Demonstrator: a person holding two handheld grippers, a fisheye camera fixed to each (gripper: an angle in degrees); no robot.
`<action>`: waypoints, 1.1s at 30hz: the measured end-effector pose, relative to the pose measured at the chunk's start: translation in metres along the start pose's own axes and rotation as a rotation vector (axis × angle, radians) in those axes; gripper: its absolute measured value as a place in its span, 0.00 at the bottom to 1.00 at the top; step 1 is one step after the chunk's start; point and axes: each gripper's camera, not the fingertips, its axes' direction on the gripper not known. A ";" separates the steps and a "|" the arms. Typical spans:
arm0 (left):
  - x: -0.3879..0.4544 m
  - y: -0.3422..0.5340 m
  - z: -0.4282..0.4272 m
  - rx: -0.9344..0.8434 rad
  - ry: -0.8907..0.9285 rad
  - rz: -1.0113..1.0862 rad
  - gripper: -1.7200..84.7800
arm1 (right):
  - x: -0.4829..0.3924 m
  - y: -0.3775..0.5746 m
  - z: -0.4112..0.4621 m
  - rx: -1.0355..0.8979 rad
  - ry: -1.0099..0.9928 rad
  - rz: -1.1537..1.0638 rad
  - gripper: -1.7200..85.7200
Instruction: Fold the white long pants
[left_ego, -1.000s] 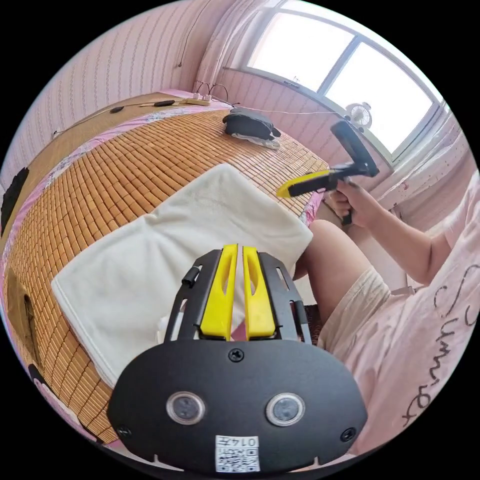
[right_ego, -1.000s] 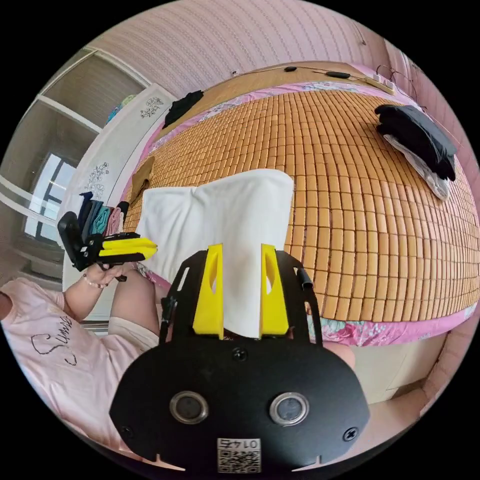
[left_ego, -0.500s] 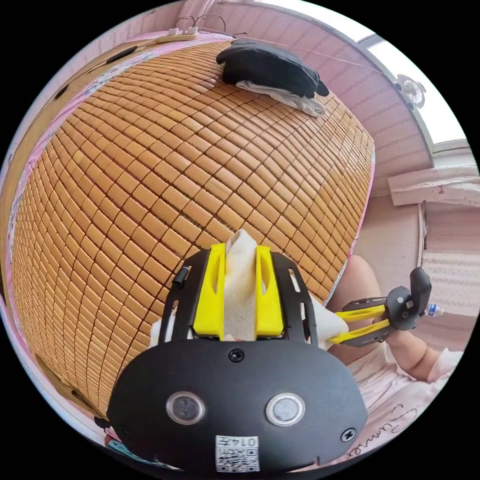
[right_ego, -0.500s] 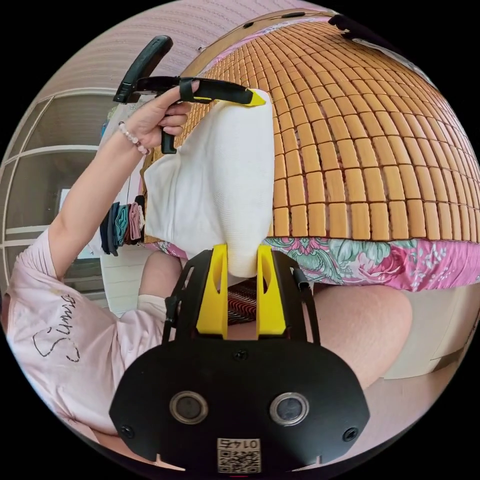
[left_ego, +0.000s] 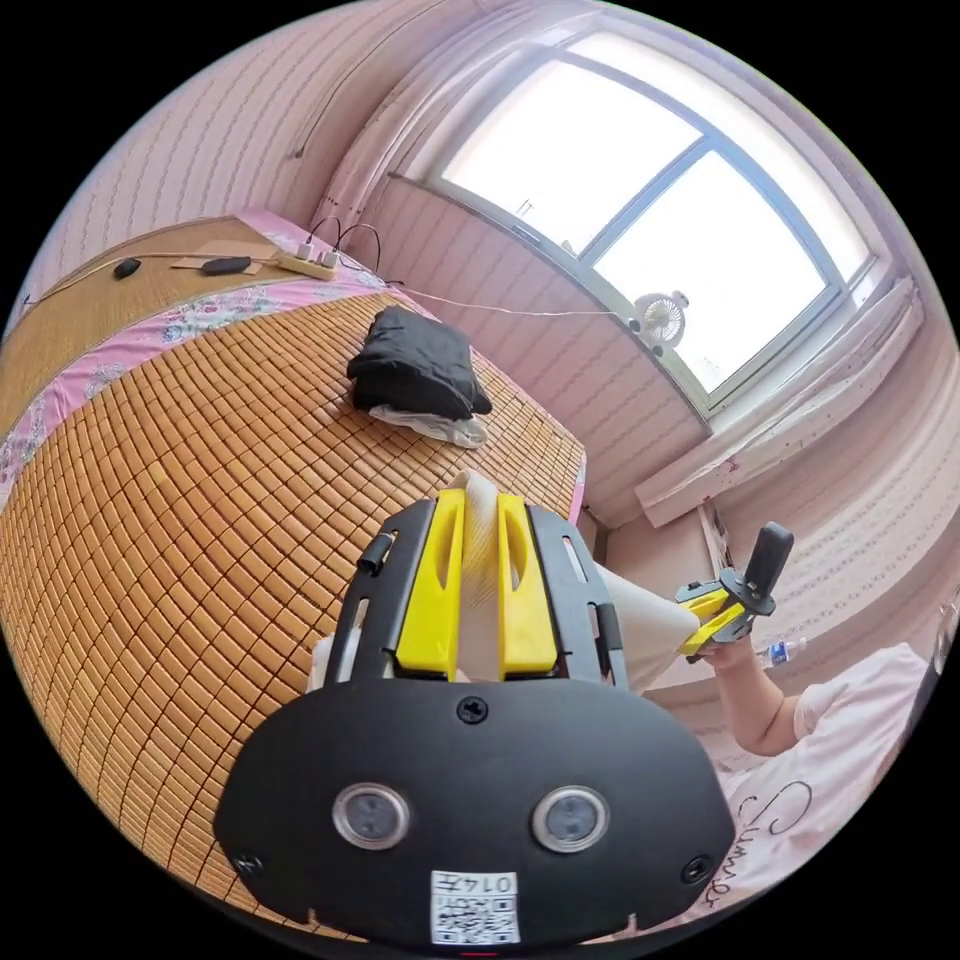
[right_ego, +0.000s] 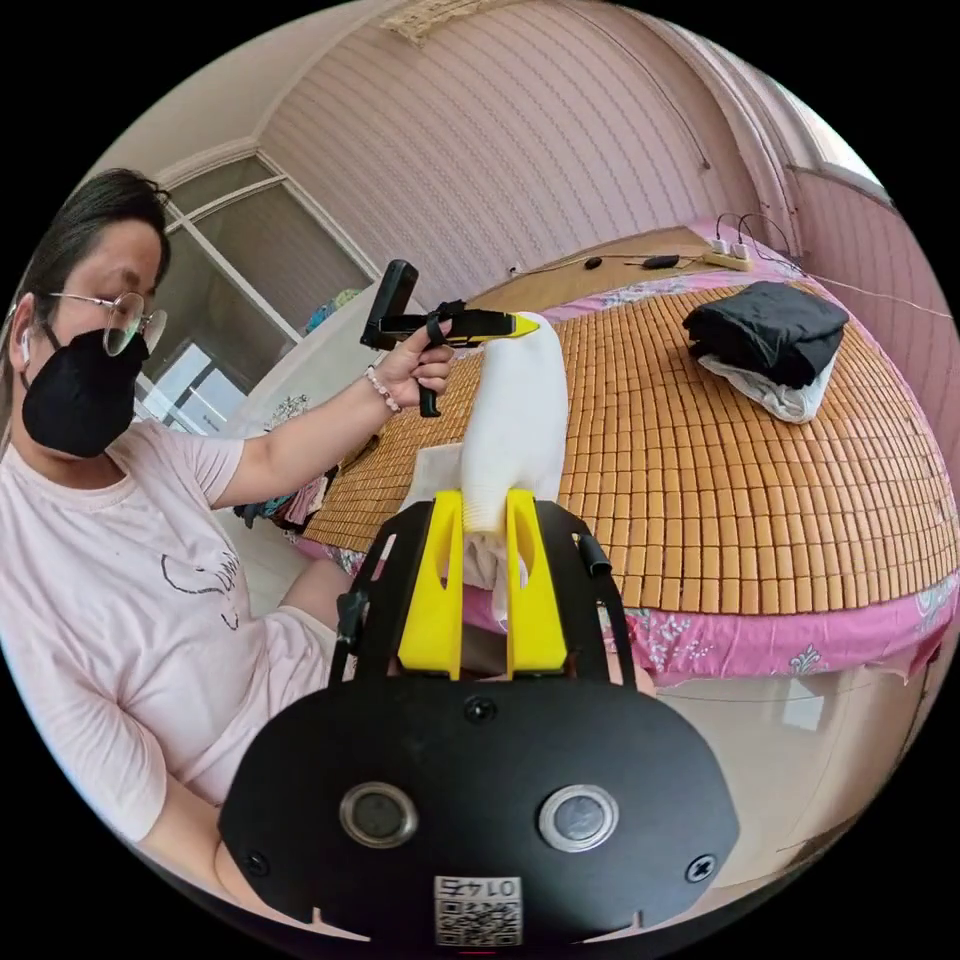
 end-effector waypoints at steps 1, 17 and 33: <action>-0.001 0.007 -0.018 0.020 -0.006 0.005 0.09 | -0.028 -0.007 0.002 -0.007 -0.031 -0.090 0.10; -0.020 0.330 -0.191 0.148 -0.268 -0.393 0.07 | -0.207 0.037 0.252 -0.439 0.059 -0.432 0.02; 0.013 0.348 -0.167 0.064 -0.396 -0.279 0.01 | -0.163 0.069 0.271 -0.414 0.303 -0.241 0.02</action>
